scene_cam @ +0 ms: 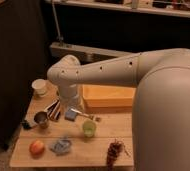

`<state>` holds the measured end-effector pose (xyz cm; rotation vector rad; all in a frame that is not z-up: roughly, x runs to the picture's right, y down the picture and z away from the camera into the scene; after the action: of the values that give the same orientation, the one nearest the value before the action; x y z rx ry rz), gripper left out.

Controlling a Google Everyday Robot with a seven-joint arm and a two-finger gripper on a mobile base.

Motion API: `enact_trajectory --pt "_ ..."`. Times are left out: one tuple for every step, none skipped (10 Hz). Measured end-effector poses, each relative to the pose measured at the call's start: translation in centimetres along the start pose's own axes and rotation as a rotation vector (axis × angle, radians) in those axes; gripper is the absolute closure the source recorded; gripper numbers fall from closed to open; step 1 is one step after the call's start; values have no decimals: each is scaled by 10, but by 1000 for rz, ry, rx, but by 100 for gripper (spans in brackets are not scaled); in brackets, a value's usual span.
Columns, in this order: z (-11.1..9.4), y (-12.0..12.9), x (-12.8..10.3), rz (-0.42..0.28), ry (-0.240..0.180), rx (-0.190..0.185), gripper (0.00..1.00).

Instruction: Stack cups on top of each other

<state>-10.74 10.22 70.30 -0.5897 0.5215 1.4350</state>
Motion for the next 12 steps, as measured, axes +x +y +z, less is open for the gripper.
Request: enact_trajectory --pt "0 0 0 0 0 0 35" --pt "0 0 0 0 0 0 35" --pt "0 0 0 0 0 0 35" --pt "0 2 1 -8 1 -2 35" --pt "1 5 2 -29 6 -5 35" --pt "2 14 5 -55 10 -7 35" --pt "4 31 11 -91 10 -15 35" --pt "6 51 22 -123 10 -25 35" --pt "7 72 33 -149 8 -38 35" --pt "9 98 46 -177 6 -62 35" --pt "8 112 54 -189 10 -88 35" --pt "9 108 51 -186 4 -82 35"
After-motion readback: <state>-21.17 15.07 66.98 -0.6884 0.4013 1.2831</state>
